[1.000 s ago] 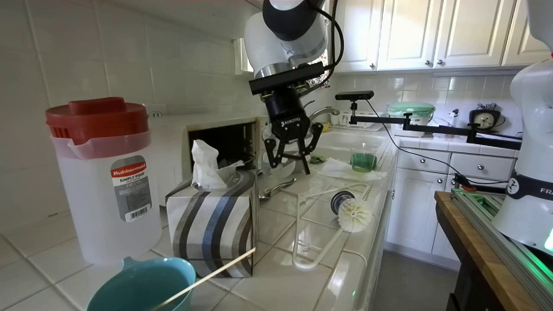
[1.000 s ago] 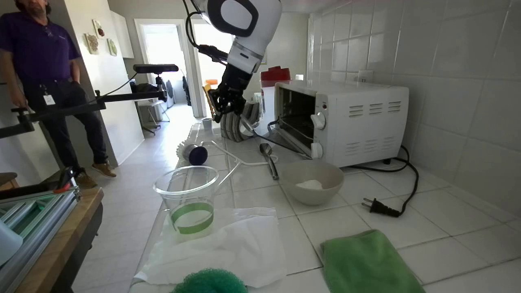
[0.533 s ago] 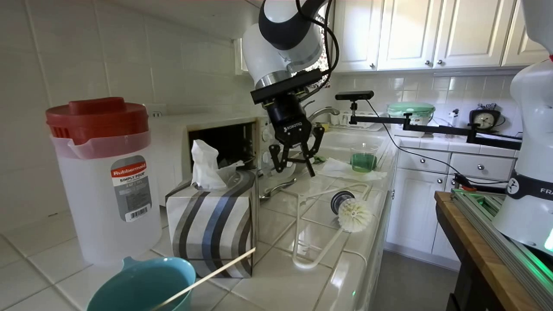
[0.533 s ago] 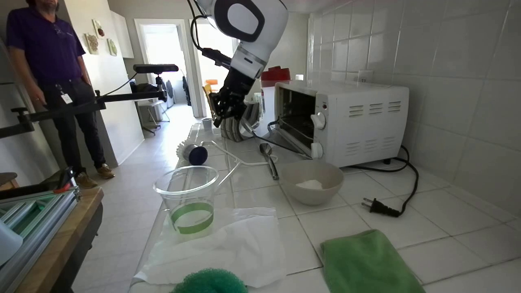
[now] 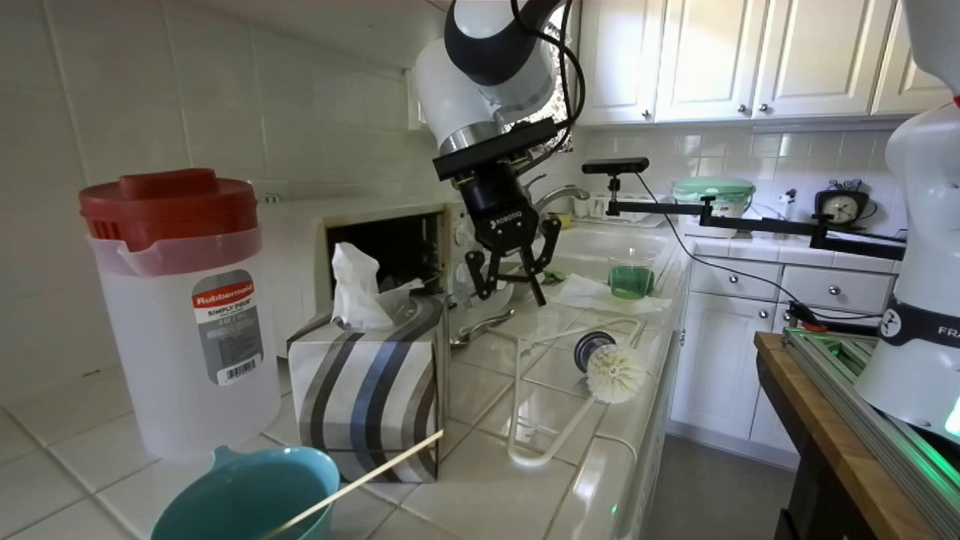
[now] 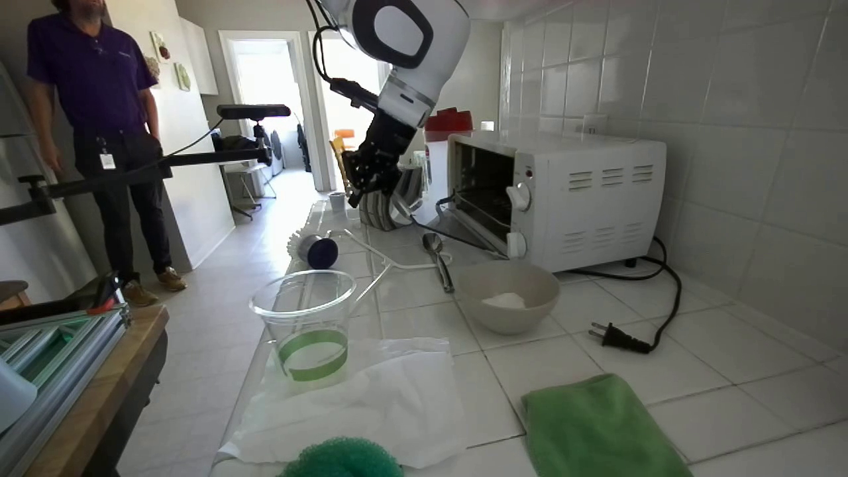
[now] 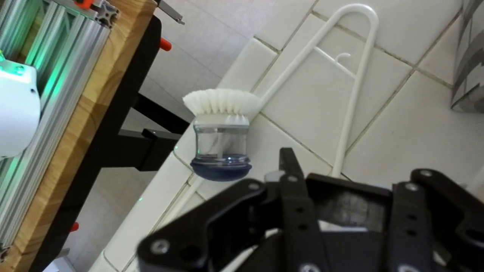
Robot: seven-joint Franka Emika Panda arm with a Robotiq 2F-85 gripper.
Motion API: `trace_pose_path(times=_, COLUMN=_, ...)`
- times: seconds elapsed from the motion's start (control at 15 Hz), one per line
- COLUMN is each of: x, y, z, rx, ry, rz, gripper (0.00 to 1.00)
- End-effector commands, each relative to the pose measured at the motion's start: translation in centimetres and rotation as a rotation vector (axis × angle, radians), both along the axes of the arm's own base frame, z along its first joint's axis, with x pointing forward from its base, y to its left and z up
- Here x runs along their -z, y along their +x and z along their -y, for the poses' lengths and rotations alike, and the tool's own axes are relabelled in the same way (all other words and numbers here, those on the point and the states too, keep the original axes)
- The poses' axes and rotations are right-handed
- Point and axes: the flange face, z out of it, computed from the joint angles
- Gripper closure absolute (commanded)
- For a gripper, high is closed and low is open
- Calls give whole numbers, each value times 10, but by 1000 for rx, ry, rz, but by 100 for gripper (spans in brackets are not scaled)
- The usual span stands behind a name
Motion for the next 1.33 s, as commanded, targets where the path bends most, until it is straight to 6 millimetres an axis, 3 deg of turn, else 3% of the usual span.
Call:
trace_pose_path(times=0.0, x=8, y=10, z=4, rx=-33, ry=-2, rz=6, gripper=100)
trace_pose_path(times=0.6, x=25, y=20, z=17, rx=-31, ry=9, rz=-6, gripper=100)
trace_pose_path(times=0.67, x=20, y=20, z=13, rx=-39, ry=5, rz=8, gripper=84)
trace_pose_path(times=0.73, x=13, y=19, z=7, rx=-49, ry=1, rz=22, gripper=74)
trace_pose_path(times=1.07, x=-32, y=8, z=-45, rx=-166, ry=-14, rz=85, gripper=39)
trace_pose_path(times=1.27, x=-46, y=1, z=-62, rx=-213, ry=-20, rz=104, gripper=16)
